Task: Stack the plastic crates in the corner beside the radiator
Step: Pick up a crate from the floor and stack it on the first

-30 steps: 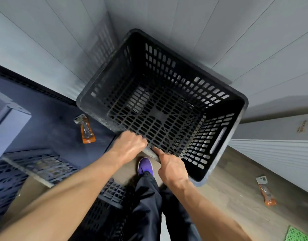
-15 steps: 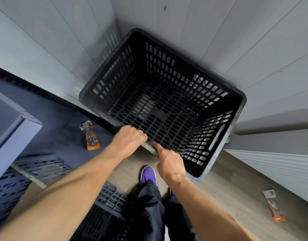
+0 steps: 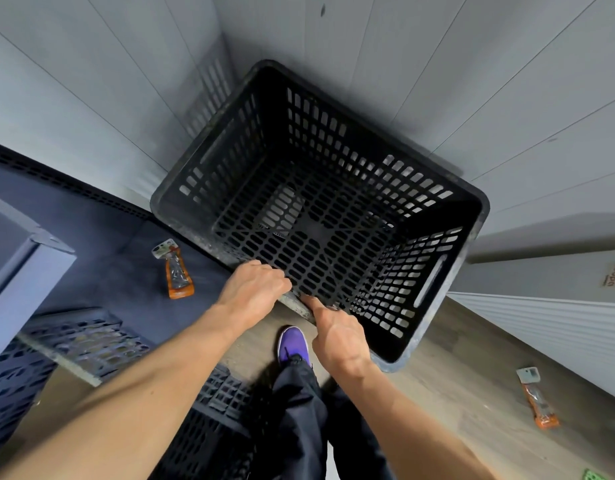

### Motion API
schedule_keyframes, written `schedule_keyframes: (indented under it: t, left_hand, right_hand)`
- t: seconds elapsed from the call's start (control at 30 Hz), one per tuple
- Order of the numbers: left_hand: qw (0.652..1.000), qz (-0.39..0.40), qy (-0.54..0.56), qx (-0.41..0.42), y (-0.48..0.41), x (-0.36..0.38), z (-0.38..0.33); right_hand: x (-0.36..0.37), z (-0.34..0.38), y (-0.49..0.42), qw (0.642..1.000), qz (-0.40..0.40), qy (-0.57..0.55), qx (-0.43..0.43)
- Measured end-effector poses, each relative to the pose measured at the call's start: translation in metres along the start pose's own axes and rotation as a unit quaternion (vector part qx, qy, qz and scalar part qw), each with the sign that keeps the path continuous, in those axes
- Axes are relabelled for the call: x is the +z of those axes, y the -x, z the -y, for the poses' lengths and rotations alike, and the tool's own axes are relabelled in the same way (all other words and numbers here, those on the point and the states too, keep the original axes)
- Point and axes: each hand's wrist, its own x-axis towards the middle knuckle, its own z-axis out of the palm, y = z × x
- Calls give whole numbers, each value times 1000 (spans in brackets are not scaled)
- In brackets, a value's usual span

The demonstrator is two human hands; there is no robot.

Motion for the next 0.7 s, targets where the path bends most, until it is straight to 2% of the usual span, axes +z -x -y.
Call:
schedule_keyframes:
  t: [0.23, 0.47, 0.7]
  left_hand:
    - [999, 10, 5, -51, -2, -4, -9]
    - [996, 33, 25, -80, -13, -11, -11]
    - [990, 69, 10, -122, -13, -11, -19]
  right_hand:
    - [-2, -1, 0, 1000, -13, 16, 2]
    - [-6, -4, -14, 999, 23, 14, 19]
    - [-8, -5, -9, 999, 36, 14, -1]
